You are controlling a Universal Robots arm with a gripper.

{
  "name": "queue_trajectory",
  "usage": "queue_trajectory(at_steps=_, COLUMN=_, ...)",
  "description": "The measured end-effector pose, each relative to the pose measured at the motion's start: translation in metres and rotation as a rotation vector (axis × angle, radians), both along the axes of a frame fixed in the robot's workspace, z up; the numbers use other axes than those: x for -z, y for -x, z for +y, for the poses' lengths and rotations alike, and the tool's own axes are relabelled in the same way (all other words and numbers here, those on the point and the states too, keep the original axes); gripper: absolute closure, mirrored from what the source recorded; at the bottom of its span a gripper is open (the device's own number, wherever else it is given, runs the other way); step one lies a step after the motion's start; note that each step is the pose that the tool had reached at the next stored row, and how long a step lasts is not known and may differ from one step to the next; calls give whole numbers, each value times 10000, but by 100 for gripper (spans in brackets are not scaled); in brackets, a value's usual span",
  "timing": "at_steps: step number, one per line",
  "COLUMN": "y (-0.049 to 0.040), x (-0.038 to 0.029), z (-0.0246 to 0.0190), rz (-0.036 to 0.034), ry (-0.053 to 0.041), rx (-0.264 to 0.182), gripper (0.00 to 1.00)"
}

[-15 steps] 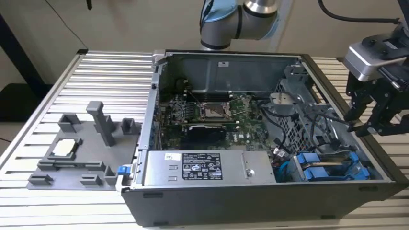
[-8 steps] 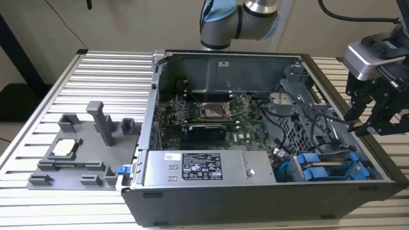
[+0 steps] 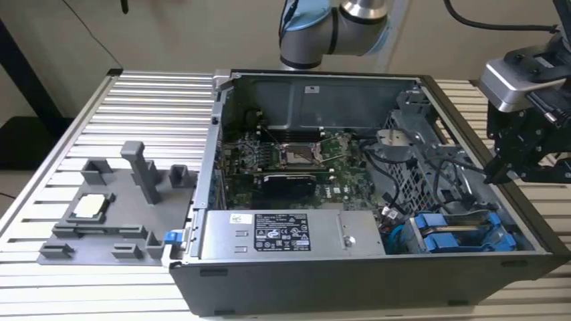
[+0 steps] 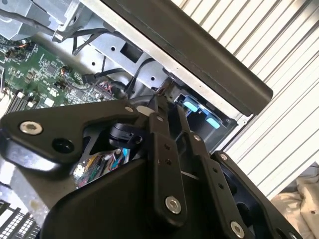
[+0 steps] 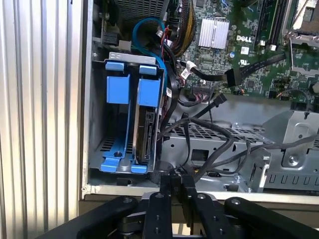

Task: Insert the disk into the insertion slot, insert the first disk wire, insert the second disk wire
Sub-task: 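Insert the first disk wire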

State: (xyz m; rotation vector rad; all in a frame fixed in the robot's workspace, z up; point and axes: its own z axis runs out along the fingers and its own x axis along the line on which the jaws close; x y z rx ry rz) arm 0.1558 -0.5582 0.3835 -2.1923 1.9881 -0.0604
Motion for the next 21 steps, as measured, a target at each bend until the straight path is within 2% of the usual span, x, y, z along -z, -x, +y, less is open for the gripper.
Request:
queue_trajectory(at_steps=1, y=0, x=0, z=0, rz=0, ry=1, rx=2, gripper=80)
queue_trajectory(at_steps=13, y=0, x=0, z=0, rz=0, ry=0, rx=27, gripper=81)
queue_trajectory(at_steps=15, y=0, x=2, z=1, rz=11, ry=40, rx=30, gripper=81)
queue_trajectory(at_steps=17, y=0, x=6, z=0, rz=71, ry=163, rx=29, gripper=81)
queue_trajectory(at_steps=18, y=0, x=11, z=0, rz=134, ry=226, rx=28, gripper=81)
queue_trajectory(at_steps=21, y=0, x=26, z=0, rz=265, ry=298, rx=27, gripper=81)
